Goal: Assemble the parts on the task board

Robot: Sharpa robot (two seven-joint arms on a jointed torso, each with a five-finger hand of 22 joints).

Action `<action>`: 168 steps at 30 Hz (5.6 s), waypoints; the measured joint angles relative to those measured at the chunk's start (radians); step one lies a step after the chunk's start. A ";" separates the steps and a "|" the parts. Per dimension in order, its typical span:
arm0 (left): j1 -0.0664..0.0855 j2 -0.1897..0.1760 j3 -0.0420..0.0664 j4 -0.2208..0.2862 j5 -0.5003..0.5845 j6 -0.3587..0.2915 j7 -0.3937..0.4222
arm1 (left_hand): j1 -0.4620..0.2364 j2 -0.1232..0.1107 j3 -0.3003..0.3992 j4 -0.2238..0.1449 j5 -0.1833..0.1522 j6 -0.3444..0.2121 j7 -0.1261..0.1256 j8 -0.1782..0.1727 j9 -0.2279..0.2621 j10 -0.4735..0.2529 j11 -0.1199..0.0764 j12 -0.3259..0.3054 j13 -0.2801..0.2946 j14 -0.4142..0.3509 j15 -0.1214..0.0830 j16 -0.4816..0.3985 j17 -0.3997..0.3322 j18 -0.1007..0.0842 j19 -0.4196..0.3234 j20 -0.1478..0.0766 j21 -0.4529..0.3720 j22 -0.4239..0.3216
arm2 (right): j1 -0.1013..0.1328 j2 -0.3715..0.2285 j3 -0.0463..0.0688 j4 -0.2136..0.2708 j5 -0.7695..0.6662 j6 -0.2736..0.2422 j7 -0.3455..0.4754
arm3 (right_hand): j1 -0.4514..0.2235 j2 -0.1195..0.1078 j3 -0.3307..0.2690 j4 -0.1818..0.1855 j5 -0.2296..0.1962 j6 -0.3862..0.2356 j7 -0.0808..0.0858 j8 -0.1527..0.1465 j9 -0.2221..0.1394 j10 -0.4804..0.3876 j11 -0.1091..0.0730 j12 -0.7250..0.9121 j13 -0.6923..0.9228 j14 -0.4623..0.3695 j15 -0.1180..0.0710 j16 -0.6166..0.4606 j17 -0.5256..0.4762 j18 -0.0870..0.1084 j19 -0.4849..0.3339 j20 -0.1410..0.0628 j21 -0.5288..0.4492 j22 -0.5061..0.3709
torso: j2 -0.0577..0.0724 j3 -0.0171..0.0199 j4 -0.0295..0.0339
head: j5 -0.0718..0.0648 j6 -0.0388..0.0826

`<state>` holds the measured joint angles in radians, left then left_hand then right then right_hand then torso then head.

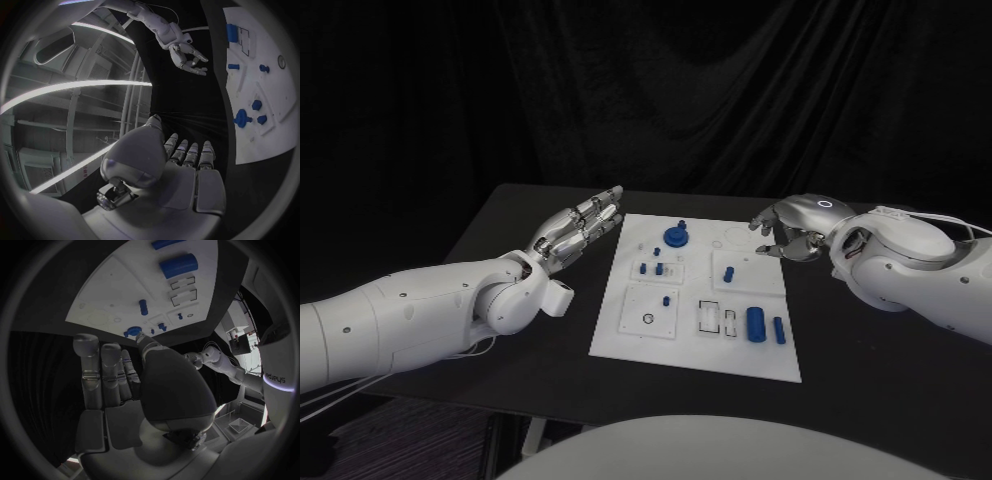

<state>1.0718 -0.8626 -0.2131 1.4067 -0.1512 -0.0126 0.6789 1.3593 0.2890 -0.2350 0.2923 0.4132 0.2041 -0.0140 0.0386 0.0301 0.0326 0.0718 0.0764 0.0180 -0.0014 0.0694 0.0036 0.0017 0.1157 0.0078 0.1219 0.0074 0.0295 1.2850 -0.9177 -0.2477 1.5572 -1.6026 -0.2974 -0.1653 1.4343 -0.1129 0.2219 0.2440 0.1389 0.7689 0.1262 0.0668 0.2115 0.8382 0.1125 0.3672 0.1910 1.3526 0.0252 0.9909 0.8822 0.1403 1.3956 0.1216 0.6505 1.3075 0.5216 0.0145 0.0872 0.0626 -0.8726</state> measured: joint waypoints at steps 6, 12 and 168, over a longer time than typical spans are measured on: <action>0.000 -0.007 0.000 0.003 0.001 -0.005 0.000 | 0.004 -0.004 0.000 0.000 0.004 0.000 0.000 0.000 0.000 0.000 0.000 0.000 0.000 0.000 0.000 0.000 0.000 0.000 0.004 0.004 0.000 0.000 | -0.008 0.034 0.000 -0.023 0.001 0.005 0.008 | 0.009 -0.001 -0.002 -0.002 0.000 -0.007 -0.005 0.000 -0.008 0.000 0.000 -0.015 -0.009 0.000 0.000 0.000 -0.001 0.000 0.000 0.000 0.000 0.000 | 0.016 -0.0019 -0.0059 | -0.008 0.000; 0.000 -0.017 0.000 0.009 0.002 -0.006 0.000 | 0.016 -0.003 0.000 0.000 0.019 0.000 0.000 0.000 0.000 0.000 0.000 0.004 0.000 0.000 0.000 0.000 -0.001 0.016 0.003 0.012 0.000 0.002 | -0.031 0.078 0.000 -0.066 0.001 0.029 0.015 | 0.009 -0.001 -0.003 -0.003 -0.004 -0.002 -0.012 0.000 -0.023 -0.009 0.009 -0.049 -0.033 0.000 0.000 0.000 -0.009 0.000 0.000 0.000 -0.005 0.000 | 0.033 -0.0045 -0.0119 | -0.008 0.000; -0.041 0.012 0.000 -0.059 -0.024 0.071 0.000 | 0.138 -0.002 0.067 -0.029 0.115 0.037 0.052 0.008 0.003 0.003 0.011 0.008 0.000 0.002 0.020 0.000 0.000 0.031 0.005 0.056 0.000 0.005 | -0.097 0.402 0.001 0.000 -0.270 0.179 0.109 | 0.117 0.014 0.123 -0.120 0.060 0.261 -0.004 0.174 0.021 0.221 -0.049 0.007 0.010 0.000 -0.046 0.012 0.008 0.000 -0.002 -0.041 0.046 0.000 | 0.079 -0.0071 -0.0148 | 0.094 0.000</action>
<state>1.0307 -0.8505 -0.2134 1.3478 -0.1754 0.0587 0.6790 1.4971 0.2874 -0.1676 0.2634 0.5281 0.2413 0.0375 0.0464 0.0332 0.0359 0.0824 0.0843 0.0183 0.0005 0.0896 0.0036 0.0017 0.1469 0.0132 0.1774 0.0074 0.0345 1.1877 -0.5159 -0.2468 1.5572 -1.8726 -0.1184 -0.0566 1.5512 -0.0992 0.3451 0.1240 0.1993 1.0299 0.1223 0.2408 0.2321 1.0594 0.0631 0.3746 0.2013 1.3527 -0.0212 1.0033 0.8903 0.1404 1.3937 0.0805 0.6968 1.3076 0.6009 0.0074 0.0725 0.1569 -0.8726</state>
